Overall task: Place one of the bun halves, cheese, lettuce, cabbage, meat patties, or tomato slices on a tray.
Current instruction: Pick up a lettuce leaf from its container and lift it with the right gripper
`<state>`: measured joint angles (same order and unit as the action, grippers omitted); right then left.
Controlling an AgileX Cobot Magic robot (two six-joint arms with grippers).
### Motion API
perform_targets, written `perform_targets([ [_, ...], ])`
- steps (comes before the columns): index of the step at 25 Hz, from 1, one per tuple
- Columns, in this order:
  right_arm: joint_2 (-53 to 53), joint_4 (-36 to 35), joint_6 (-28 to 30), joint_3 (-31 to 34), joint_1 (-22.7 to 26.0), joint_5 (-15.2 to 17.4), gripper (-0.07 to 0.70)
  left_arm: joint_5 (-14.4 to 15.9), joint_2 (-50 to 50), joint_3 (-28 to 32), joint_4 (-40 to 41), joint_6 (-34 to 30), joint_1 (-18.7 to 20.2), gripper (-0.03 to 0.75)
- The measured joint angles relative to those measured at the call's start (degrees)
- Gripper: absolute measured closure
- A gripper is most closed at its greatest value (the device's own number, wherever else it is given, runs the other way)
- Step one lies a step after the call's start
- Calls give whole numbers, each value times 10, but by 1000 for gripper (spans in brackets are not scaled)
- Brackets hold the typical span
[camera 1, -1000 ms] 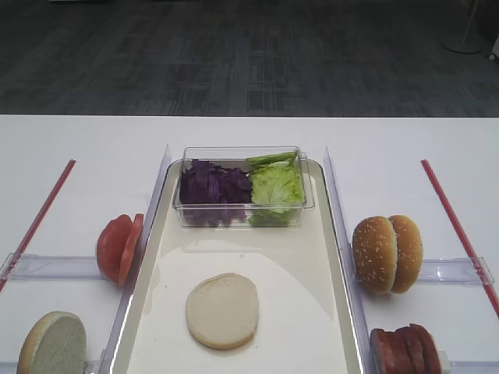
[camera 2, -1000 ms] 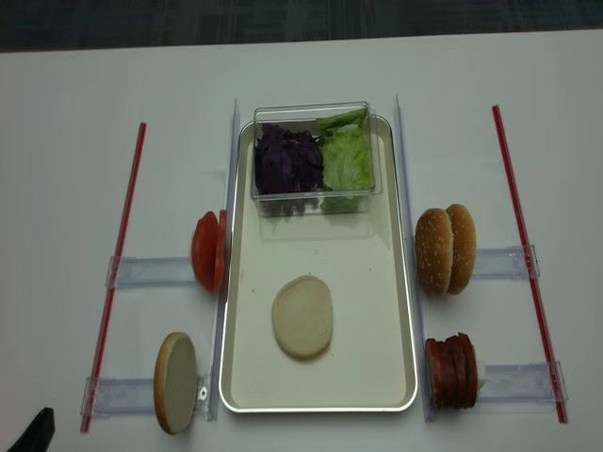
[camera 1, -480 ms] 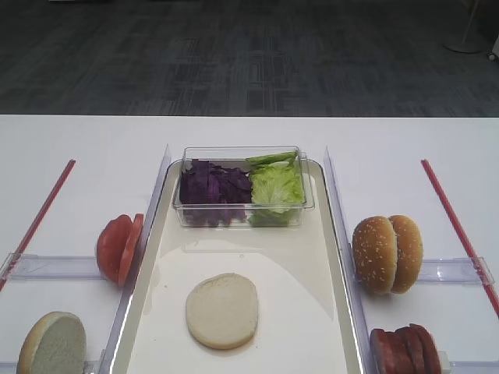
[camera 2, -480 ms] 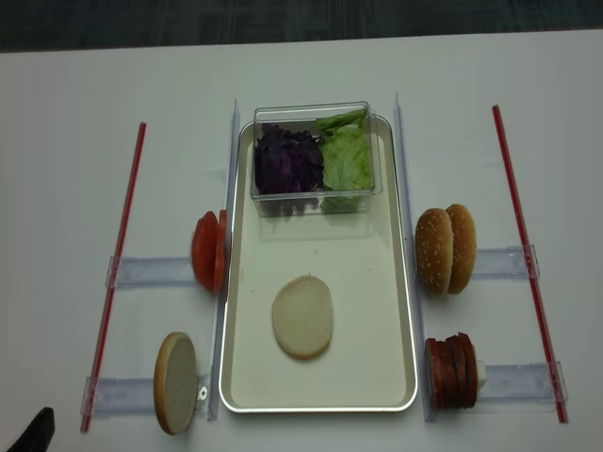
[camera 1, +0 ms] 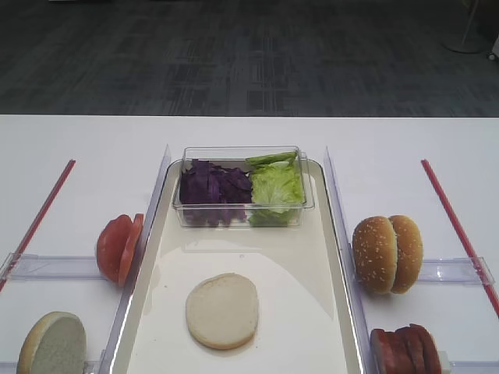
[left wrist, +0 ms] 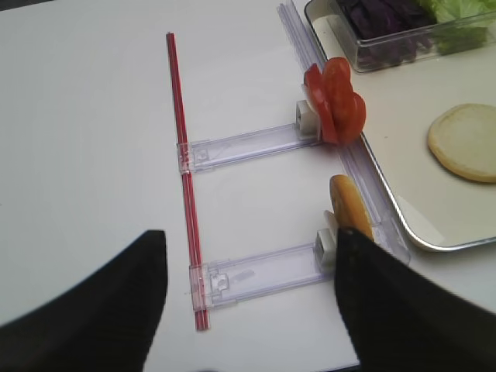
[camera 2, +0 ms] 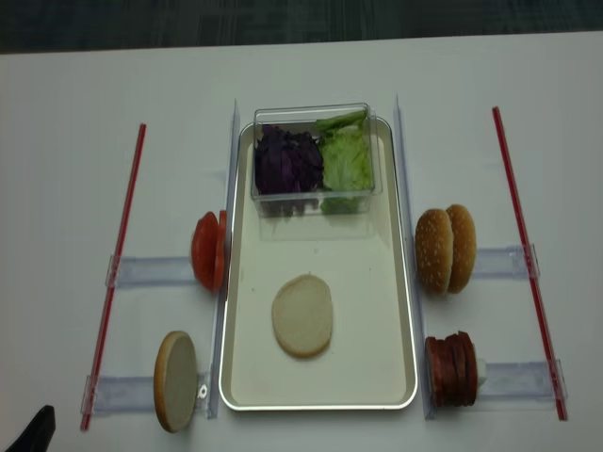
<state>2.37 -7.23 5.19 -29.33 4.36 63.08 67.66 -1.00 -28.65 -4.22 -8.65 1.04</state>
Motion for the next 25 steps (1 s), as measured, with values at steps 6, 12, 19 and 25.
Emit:
perform_targets([
  [6, 32, -6, 15, -32, 0, -12, -60, 0, 0, 0, 0, 0, 0, 237],
  [12, 82, -36, 31, -39, 0, -31, -60, 0, 0, 0, 0, 1, 0, 228],
  [19, 167, -48, 38, -64, 0, -42, -15, 0, 0, 0, 12, 22, 0, 228],
  [25, 245, -104, 84, -82, 0, -45, 69, 0, 0, 0, 17, 47, 0, 228],
])
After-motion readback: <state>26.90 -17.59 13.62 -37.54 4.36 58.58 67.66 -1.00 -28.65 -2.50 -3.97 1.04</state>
